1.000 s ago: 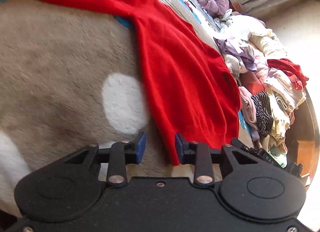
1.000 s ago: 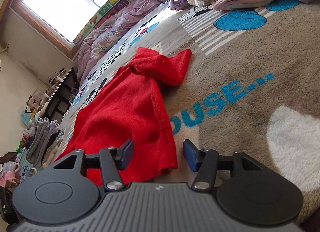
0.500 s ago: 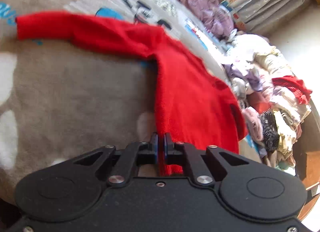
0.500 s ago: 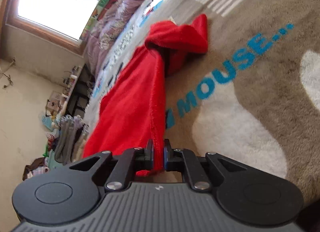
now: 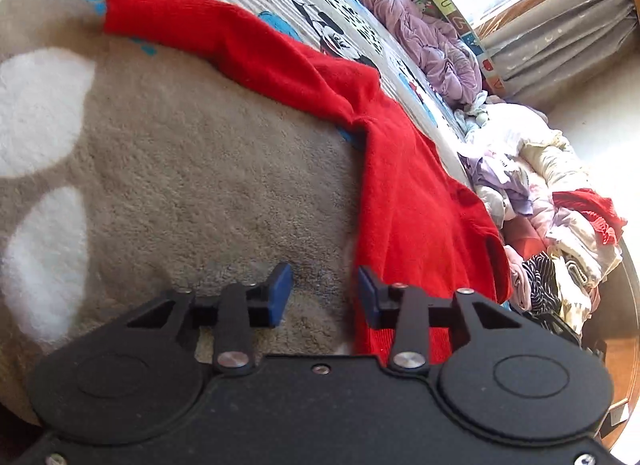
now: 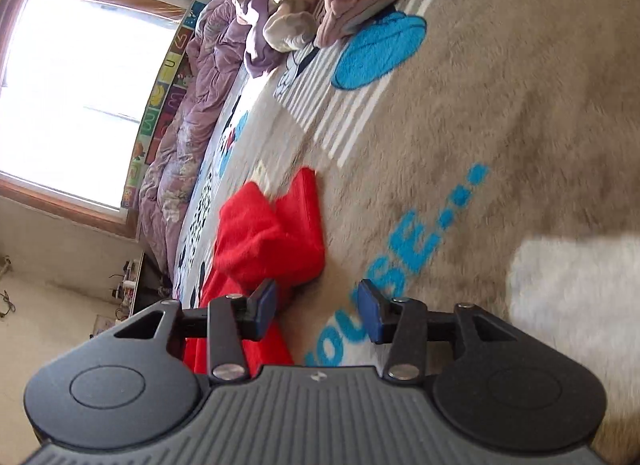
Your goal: Fold clothes
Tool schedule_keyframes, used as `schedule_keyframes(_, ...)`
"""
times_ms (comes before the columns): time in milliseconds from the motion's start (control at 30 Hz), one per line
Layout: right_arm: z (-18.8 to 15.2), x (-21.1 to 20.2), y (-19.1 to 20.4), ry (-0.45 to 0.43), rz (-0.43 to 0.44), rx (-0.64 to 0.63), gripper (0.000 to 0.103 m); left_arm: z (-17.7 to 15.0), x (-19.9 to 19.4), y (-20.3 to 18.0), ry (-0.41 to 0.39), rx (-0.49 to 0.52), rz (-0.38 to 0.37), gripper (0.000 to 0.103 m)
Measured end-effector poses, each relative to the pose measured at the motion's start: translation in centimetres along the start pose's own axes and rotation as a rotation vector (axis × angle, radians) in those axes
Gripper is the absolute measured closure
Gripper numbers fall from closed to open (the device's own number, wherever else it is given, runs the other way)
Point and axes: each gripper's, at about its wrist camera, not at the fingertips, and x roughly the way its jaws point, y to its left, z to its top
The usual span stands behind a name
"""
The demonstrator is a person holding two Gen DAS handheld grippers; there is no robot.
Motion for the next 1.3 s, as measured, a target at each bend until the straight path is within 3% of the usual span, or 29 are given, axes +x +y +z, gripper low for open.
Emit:
schedule_keyframes(133,3.6,4.1,1.8,0.007,-0.044,-0.118,0.057,0.3,0.1,0.1,0.01,-0.013,-0.004,0.068)
schedule_keyframes(333,5.5,8.4,5.4,0.12,-0.092,-0.352,0.059,0.3,0.1,0.1,0.01,0.003,-0.001,0.068)
schedule_keyframes(367,5.4,8.9,5.8,0.133,-0.102,-0.386,0.063,0.3,0.2,0.2,0.011,-0.001,-0.003,0.068)
schedule_keyframes(433,5.3,9.6,6.4,0.158,-0.119,-0.442,0.088,0.4,0.3,0.3,0.013,-0.008,-0.008,0.068)
schedule_keyframes(533,5.0,8.8,7.2,0.123,-0.129,-0.502,0.092,0.4,0.3,0.4,0.014,-0.015,-0.012,0.068)
schedule_keyframes(833,8.6,-1.1,7.4,-0.281,-0.114,-0.488,0.092,0.4,0.2,0.6,0.012,-0.015,-0.017,0.068)
schedule_keyframes(1100,10.6,-5.3,5.3,-0.515,-0.075,-0.41,0.092,0.4,0.0,0.7,0.01,-0.013,-0.016,0.068)
schedule_keyframes(1200,9.5,-5.6,3.7,-0.556,-0.03,-0.314,0.092,0.4,0.0,0.9,0.011,-0.018,-0.02,0.068)
schedule_keyframes(1233,9.1,-5.4,2.8,-0.538,-0.068,-0.26,0.092,0.4,0.0,1.0,0.011,-0.021,-0.022,0.068)
schedule_keyframes(1300,8.8,-3.8,-0.7,-0.396,-0.234,-0.058,0.088,0.5,0.0,1.1,0.012,-0.026,-0.026,0.068)
